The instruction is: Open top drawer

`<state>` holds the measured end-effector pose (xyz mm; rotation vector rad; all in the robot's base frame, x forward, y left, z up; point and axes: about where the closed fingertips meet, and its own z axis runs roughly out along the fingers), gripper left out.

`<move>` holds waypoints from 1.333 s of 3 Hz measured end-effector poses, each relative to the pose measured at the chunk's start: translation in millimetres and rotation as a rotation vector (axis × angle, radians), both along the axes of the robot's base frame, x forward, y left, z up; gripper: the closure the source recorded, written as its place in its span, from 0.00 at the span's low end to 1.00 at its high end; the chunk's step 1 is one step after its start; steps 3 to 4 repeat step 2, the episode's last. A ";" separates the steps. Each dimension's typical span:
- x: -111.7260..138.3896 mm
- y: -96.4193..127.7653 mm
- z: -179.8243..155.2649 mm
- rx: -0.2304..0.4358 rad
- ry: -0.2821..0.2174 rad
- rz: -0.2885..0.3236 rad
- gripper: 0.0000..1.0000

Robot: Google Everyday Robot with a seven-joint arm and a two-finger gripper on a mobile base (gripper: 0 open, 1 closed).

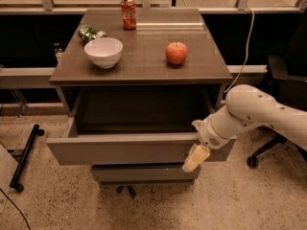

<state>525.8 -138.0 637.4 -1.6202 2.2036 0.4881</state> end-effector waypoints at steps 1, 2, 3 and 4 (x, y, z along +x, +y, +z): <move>-6.3 -0.4 -1.6 0.003 0.004 -0.013 0.00; -36.9 -0.2 -8.2 0.018 0.025 -0.063 0.00; -36.9 -0.2 -8.2 0.018 0.025 -0.063 0.00; -36.9 -0.2 -8.2 0.018 0.025 -0.063 0.00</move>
Offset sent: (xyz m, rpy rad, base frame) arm -0.2090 -0.0026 -0.0436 0.1032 0.1376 -0.3484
